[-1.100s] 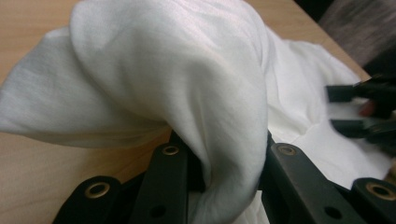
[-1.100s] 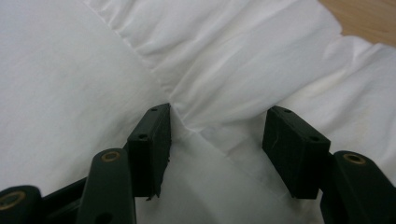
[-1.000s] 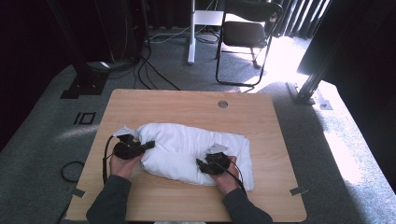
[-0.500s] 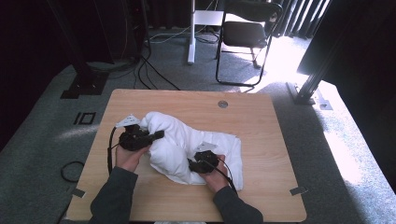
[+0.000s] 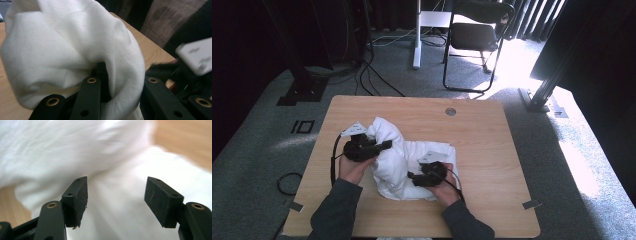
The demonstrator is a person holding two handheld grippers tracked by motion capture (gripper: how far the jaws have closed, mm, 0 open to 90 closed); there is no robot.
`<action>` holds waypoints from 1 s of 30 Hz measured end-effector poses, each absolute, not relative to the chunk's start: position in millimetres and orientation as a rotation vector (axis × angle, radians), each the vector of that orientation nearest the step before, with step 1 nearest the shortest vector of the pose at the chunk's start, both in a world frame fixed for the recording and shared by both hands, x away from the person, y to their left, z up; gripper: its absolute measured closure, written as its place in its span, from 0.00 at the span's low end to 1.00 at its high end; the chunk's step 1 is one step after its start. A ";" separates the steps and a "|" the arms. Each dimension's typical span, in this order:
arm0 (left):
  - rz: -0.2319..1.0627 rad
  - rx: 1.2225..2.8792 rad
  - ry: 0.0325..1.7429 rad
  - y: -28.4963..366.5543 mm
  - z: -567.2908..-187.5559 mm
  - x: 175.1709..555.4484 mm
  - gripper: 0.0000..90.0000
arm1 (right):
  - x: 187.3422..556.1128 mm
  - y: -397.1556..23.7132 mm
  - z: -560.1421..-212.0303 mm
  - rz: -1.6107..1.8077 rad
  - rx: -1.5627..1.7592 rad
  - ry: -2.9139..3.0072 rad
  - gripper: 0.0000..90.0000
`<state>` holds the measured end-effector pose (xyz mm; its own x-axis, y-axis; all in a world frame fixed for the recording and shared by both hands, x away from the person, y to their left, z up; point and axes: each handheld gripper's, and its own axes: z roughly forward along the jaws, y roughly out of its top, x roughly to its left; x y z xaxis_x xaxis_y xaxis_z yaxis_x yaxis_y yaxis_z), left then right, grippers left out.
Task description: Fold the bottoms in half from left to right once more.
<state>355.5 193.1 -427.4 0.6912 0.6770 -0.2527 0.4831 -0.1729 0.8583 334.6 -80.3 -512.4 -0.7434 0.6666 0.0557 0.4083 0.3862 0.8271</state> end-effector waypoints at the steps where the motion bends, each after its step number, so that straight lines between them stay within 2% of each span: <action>1: 0.231 1.827 0.917 193.0 -426.9 354.6 0.86 | 333.8 -93.1 -510.7 1.275 0.968 2.329 0.40; 5: 0.231 1.835 0.912 188.0 -426.4 354.5 0.86 | 337.8 -127.1 -527.9 1.178 1.102 2.337 0.39; 9: 0.221 1.857 0.883 173.4 -425.6 355.4 0.86 | 341.1 -121.4 -556.1 1.088 1.125 2.402 0.38; 16: 0.191 1.873 0.846 153.2 -426.9 355.8 0.86 | 342.8 -112.5 -556.5 1.082 1.099 2.405 0.39; 17: 0.165 1.885 0.827 137.0 -432.4 355.9 0.86 | 341.9 -110.9 -558.5 1.106 1.091 2.389 0.39; 22: 0.135 1.941 0.806 110.2 -451.3 360.4 0.86 | 339.5 -106.9 -558.1 1.133 1.034 2.436 0.39; 26: 0.109 1.966 0.801 96.1 -464.1 363.9 0.86 | 335.0 -123.8 -545.0 1.174 1.030 2.462 0.34; 30: 0.099 2.003 0.789 79.1 -477.9 363.6 0.85 | 329.7 -162.4 -531.6 1.168 1.079 2.365 0.34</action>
<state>363.6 79.1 -477.9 0.7887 0.5664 -0.2391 0.4898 -0.3436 0.8013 329.7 -162.4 -531.6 -0.6770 0.7332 0.0648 0.4972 0.3906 0.7748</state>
